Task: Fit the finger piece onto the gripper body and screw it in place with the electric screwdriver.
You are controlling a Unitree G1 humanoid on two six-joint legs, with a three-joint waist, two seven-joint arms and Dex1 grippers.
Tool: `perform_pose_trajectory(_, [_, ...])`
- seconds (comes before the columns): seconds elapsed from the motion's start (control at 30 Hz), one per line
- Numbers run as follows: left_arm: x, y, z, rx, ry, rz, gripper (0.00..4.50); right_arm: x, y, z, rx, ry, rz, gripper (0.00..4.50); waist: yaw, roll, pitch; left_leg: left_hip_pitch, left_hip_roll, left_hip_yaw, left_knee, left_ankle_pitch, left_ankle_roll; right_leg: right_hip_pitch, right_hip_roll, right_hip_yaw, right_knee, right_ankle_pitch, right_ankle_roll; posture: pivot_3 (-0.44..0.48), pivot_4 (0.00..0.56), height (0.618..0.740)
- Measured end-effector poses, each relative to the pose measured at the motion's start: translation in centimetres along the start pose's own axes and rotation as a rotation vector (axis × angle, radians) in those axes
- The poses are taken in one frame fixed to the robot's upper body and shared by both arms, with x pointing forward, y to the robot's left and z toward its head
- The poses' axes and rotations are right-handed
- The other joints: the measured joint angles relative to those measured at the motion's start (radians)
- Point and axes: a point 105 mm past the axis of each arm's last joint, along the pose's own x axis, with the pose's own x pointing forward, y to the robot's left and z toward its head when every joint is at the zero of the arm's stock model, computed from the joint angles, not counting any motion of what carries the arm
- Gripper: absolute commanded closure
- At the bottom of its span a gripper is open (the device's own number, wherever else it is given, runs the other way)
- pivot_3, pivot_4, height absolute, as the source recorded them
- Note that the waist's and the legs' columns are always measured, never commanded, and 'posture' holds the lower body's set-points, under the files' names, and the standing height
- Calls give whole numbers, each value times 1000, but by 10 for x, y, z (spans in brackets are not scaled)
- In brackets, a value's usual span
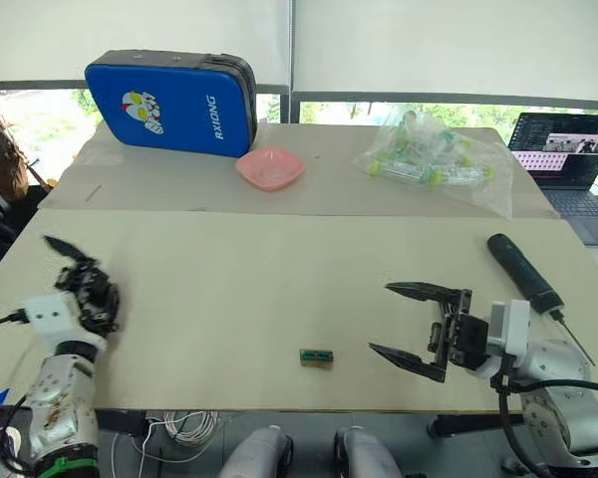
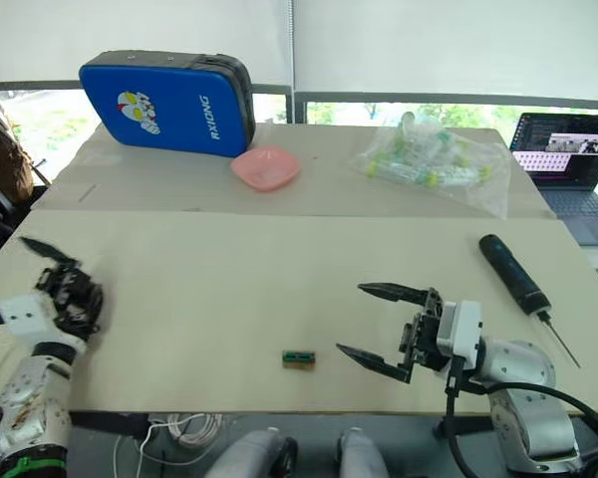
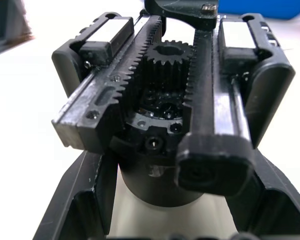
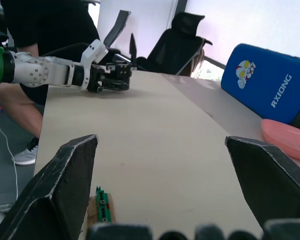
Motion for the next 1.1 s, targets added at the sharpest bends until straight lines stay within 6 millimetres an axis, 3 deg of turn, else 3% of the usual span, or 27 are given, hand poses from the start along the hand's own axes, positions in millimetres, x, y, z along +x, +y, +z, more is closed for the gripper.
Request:
perform_pose_trajectory(0.17, [12, -96, 30, 90, -89, -393, 2161, -9, 5, -4, 23, 34, 5, 0, 0, 0, 0, 0, -1, 1, 0, -1, 1, 0, 0, 0, -1, 1, 1, 0, 150, 740])
perform_pose_trajectory(0.23, [11, -113, 29, 100, -87, -457, 2161, -11, 6, -5, 27, 40, 4, 0, -1, 0, 0, 0, 0, 1, 0, -1, 1, 0, 1, 1, -1, 1, 1, 0, 150, 740])
perform_pose_trajectory(0.3, [4, -155, 12, 103, -24, -611, 2161, -15, 6, -6, 31, 53, -2, 0, -22, 1, 0, -1, 0, 2, 0, -1, 1, 0, 2, 2, 1, 1, 1, 0, 150, 740])
perform_pose_trajectory(0.43, [-4, -192, -8, 150, 47, -757, 2161, -22, 12, -10, 64, 78, -24, 0, -22, 3, 1, -1, 1, 2, 0, 0, 0, 1, 2, 2, 1, 1, 0, 0, 150, 740])
perform_pose_trajectory(0.73, [-5, -237, -17, 142, 62, -897, 2161, -25, 20, -9, 59, 95, -47, 0, -22, 3, 1, -1, 1, 2, 0, 0, 0, 0, 2, 2, 1, 0, 1, 0, 150, 740])
perform_pose_trajectory(1.1, [2, -236, -26, 161, 122, -881, 2161, -26, 22, -9, 46, 103, -78, 0, -21, 5, 0, 2, 1, 2, 0, 0, 0, 3, 2, 2, 1, -4, 8, 0, 150, 740])
